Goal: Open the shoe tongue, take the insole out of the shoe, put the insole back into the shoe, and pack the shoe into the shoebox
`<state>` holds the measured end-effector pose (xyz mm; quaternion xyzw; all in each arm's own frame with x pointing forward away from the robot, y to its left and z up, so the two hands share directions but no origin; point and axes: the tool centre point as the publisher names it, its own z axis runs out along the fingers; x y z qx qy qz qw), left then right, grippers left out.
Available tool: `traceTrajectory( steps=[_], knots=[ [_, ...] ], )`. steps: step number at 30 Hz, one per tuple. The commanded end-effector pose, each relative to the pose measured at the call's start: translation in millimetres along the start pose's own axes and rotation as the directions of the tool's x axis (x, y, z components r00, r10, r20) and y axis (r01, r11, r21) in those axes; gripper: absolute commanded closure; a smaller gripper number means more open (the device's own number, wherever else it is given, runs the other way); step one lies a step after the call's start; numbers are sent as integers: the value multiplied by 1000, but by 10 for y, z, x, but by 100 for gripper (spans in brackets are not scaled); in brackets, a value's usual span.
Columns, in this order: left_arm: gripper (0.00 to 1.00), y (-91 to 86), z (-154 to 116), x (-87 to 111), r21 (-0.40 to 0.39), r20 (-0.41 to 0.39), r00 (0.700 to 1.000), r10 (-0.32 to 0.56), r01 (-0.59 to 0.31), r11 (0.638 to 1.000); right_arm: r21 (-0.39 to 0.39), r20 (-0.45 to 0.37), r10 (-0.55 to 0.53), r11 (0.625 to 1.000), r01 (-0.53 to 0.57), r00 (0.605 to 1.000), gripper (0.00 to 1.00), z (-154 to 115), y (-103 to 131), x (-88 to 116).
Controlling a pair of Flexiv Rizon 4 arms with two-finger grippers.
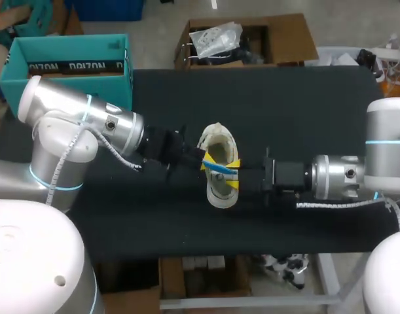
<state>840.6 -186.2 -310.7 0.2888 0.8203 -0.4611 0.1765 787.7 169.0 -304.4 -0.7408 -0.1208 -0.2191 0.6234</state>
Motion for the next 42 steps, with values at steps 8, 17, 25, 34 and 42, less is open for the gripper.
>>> traceTrajectory(
  steps=[8,17,25,34,42],
  knots=[
    [100,139,72,-70,-4,-104,995,8,-8,1000,-43,-5,10,999,-11,1000,100,106,71,161],
    [100,230,143,-104,-31,-125,992,15,-19,999,-96,-2,18,995,-18,1000,100,118,234,232],
    [100,359,272,-142,-67,-135,991,-6,-3,998,-171,0,53,984,-52,999,100,138,424,322],
    [100,492,379,-141,-84,-140,989,-52,41,996,-174,-7,81,981,-80,997,100,175,615,373],
    [100,449,274,-113,-54,-123,990,-70,64,996,-180,-22,93,979,-96,995,100,158,642,304]
  ],
)
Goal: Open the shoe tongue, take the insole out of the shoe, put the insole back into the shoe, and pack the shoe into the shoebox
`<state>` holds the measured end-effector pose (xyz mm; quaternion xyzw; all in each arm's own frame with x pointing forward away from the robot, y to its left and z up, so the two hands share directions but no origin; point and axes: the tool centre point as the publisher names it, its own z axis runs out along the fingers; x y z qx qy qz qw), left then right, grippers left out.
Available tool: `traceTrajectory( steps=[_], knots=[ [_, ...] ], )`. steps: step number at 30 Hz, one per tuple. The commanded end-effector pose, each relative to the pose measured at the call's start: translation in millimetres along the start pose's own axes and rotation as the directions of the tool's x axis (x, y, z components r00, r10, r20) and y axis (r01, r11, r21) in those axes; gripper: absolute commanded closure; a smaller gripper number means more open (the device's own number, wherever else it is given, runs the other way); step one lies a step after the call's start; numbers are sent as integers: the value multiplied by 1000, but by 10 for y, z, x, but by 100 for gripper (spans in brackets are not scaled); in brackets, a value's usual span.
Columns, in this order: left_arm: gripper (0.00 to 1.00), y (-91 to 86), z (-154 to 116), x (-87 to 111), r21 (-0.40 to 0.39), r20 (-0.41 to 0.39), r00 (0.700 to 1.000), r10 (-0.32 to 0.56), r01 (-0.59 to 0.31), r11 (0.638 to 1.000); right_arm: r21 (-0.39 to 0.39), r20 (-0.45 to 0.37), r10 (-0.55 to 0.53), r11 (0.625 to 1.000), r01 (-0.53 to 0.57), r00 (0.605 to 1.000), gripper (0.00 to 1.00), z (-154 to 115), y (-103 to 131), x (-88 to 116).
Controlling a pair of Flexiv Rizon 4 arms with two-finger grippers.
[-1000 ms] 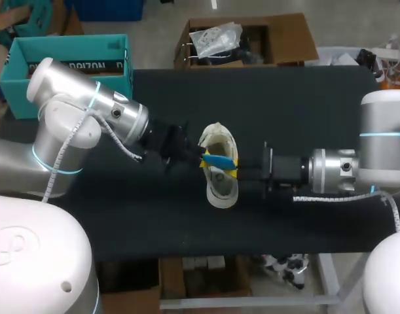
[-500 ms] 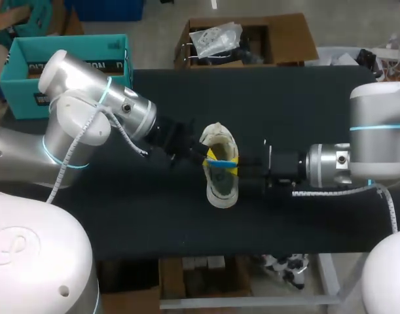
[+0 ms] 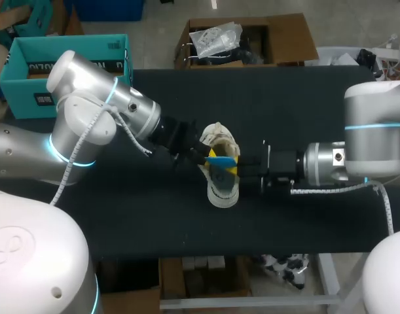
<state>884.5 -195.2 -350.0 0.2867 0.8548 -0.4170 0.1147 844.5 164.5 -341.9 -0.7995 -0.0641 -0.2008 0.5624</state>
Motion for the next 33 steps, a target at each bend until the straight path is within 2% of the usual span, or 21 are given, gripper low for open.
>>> traceTrajectory(
  steps=[1,2,3,5,8,11,13,15,16,22,23,24,25,26,28,30,31,33],
  knots=[
    [95,-55,-28,46,27,12,1000,-2,2,1000,2,-12,3,1000,-3,1000,100,61,40,-22],
    [81,-73,-59,57,40,11,1000,-1,1,999,2,-15,3,1000,-3,1000,100,54,39,-34],
    [75,-96,-79,80,48,11,1000,2,-3,999,2,-17,3,1000,-3,1000,100,48,37,-41],
    [67,-153,-107,132,59,10,1000,13,-14,998,2,-21,3,1000,-3,1000,100,38,33,-56],
    [62,-238,-137,191,77,4,999,37,-37,996,4,-27,2,1000,-2,1000,100,23,27,-66],
    [66,-320,-166,248,91,9,998,57,-58,994,6,-30,1,1000,-1,1000,100,11,24,-69],
    [73,-357,-194,259,101,16,998,67,-68,993,7,-31,1,1000,-1,1000,100,9,25,-69],
    [87,-390,-212,273,109,21,997,71,-73,991,9,-31,1,1000,-1,1000,100,7,25,-68],
    [100,-396,-213,275,107,24,997,75,-78,991,9,-30,2,1000,-1,1000,100,6,26,-67],
    [100,-388,-175,291,90,30,997,77,-80,993,18,-18,2,1000,-1,1000,100,-4,-6,-76],
    [100,-381,-171,297,88,29,997,77,-79,993,15,-17,-4,1000,4,1000,97,0,-35,-94],
    [100,-374,-170,301,86,28,997,76,-78,993,15,-17,-13,1000,14,1000,69,1,-72,-113],
    [100,-369,-170,305,85,28,997,75,-77,993,7,-19,-23,1000,23,1000,57,10,-126,-135],
    [100,-365,-171,308,83,29,997,75,-77,994,0,-18,-32,999,32,999,55,19,-179,-157],
    [100,-360,-172,314,81,29,997,73,-76,994,-14,-17,-49,999,48,999,55,32,-270,-198],
    [100,-356,-171,319,76,30,997,73,-75,994,-24,-14,-53,998,53,998,63,40,-334,-230],
    [100,-356,-170,321,75,30,997,73,-75,994,-24,-9,-58,998,58,998,68,39,-356,-246],
    [100,-355,-168,326,73,30,997,72,-74,995,-24,-7,-61,998,61,998,86,53,-390,-267]
  ],
)
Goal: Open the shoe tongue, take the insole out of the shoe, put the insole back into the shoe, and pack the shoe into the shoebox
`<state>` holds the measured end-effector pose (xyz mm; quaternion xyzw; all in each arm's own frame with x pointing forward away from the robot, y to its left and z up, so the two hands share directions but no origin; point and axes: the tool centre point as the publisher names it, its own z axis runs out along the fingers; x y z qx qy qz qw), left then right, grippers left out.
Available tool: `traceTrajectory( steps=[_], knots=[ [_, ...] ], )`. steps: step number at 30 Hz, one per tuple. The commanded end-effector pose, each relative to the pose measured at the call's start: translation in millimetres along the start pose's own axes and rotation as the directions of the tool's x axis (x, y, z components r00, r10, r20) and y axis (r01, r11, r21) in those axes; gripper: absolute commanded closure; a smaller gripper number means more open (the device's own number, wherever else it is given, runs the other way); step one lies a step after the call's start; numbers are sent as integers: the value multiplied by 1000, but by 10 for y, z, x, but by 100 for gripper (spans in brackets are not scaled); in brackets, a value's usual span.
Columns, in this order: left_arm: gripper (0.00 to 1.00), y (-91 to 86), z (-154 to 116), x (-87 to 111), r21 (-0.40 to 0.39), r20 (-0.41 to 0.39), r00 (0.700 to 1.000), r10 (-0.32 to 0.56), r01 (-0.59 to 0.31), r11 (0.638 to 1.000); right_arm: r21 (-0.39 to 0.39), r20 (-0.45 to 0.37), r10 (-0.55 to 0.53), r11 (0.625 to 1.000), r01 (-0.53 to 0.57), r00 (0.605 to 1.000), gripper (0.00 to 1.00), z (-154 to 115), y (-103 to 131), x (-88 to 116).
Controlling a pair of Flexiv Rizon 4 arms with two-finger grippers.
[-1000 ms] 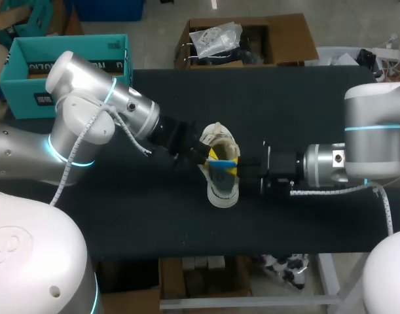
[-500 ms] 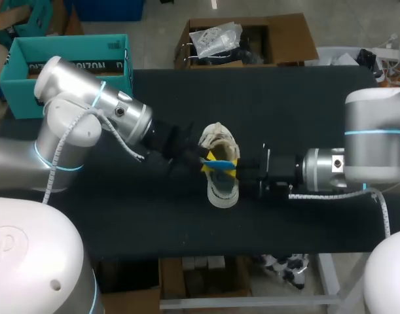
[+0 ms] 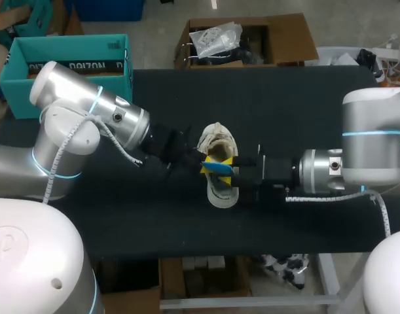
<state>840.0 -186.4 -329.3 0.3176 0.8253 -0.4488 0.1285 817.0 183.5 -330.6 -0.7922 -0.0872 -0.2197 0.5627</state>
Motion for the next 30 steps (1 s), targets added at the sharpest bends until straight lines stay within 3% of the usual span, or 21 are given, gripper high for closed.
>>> traceTrajectory(
  steps=[1,17,30],
  knots=[
    [100,-4,14,23,-5,5,1000,-1,1,1000,-41,2,-3,999,3,1000,100,-7,-144,-34],
    [100,168,126,-171,-84,49,998,-25,29,996,-99,-3,59,993,-59,998,100,53,127,158],
    [100,312,212,-241,-105,51,995,-83,88,991,-85,-8,108,990,-108,994,100,54,366,228]
  ],
)
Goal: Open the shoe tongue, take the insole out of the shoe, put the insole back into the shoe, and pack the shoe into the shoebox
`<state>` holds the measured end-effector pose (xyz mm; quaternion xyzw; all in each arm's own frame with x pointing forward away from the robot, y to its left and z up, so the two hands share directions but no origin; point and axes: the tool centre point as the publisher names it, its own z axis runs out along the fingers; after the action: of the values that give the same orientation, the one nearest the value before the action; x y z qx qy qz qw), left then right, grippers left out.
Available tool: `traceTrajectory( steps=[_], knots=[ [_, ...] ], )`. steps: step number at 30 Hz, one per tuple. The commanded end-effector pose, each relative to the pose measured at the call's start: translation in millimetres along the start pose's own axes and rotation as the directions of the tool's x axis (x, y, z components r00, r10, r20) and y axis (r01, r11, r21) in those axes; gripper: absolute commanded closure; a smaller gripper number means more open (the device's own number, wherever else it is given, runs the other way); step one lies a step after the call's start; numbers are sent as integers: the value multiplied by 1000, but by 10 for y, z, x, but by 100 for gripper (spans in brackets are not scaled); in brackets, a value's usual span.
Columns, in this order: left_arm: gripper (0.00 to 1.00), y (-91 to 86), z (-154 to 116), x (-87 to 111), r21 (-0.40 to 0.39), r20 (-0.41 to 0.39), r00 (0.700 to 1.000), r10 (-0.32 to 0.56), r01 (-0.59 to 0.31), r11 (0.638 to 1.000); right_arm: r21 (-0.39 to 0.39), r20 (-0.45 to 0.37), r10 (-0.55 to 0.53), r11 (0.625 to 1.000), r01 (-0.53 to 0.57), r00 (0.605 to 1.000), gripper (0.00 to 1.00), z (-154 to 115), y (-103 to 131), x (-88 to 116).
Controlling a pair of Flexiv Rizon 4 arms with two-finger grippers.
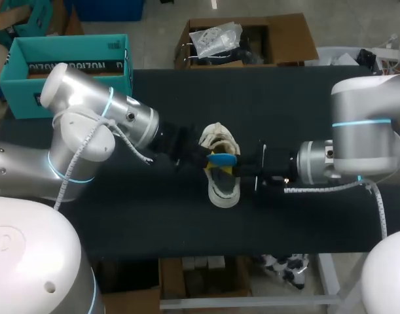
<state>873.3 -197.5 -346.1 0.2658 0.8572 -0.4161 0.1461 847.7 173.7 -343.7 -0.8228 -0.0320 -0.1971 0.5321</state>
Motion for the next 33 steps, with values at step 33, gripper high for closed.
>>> traceTrajectory(
  steps=[33],
  knots=[
    [100,-285,-167,182,64,20,997,80,-81,995,-41,-15,-40,998,40,999,78,-79,-327,-316]
  ],
)
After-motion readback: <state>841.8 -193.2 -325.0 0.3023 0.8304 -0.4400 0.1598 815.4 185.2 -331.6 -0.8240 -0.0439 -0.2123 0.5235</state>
